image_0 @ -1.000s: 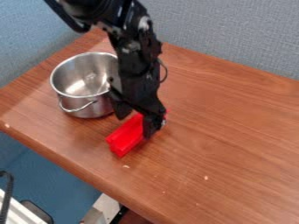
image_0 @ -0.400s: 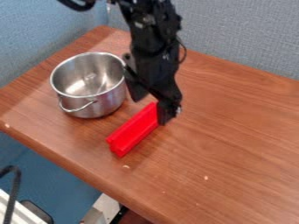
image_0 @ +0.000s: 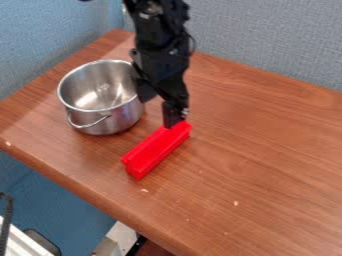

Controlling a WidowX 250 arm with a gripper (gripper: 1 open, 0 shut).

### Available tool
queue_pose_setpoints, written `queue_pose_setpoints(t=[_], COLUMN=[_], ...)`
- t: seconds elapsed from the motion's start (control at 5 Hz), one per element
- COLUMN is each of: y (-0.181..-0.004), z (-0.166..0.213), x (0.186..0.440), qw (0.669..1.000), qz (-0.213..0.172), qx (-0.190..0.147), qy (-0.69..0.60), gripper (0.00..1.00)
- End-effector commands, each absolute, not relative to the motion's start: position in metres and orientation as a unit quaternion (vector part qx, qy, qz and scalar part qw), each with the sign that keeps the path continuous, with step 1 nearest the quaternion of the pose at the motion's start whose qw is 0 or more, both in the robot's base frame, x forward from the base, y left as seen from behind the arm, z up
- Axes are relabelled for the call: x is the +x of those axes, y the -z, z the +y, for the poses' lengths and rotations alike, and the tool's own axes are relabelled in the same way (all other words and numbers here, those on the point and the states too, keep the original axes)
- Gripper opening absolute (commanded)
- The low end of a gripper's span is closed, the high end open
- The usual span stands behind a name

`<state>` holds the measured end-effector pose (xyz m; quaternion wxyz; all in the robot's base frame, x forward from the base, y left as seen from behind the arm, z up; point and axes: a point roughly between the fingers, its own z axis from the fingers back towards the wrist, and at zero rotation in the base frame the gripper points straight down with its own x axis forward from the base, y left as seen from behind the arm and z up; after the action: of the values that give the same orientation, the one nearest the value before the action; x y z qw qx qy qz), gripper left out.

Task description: Move the red object from the metal pot to the table

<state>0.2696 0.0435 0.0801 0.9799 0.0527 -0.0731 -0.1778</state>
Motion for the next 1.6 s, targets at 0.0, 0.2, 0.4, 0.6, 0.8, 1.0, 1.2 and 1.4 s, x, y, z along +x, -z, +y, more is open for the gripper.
queue_pose_setpoints(t=[0.0,0.2,0.4,0.6,0.8,1.0,1.2,1.4], y=[-0.087,-0.085,-0.086,-0.084,-0.088,-0.092,-0.110,-0.120], z=[0.045,0.038,0.035,0.037,0.039,0.039,0.027,0.008], x=[0.269,0.258,0.259,0.258,0.256,0.254,0.266,0.276], qw=[0.977,0.972,0.972,0.972,0.971,0.970,0.972,0.979], qz=[-0.082,-0.073,-0.081,-0.083,-0.086,-0.090,-0.104,-0.106], qx=[0.069,0.071,0.065,0.069,0.073,0.077,0.080,0.097], qy=[0.182,0.211,0.211,0.210,0.211,0.212,0.197,0.144], gripper=[1.00,1.00,1.00,1.00,1.00,1.00,1.00,1.00])
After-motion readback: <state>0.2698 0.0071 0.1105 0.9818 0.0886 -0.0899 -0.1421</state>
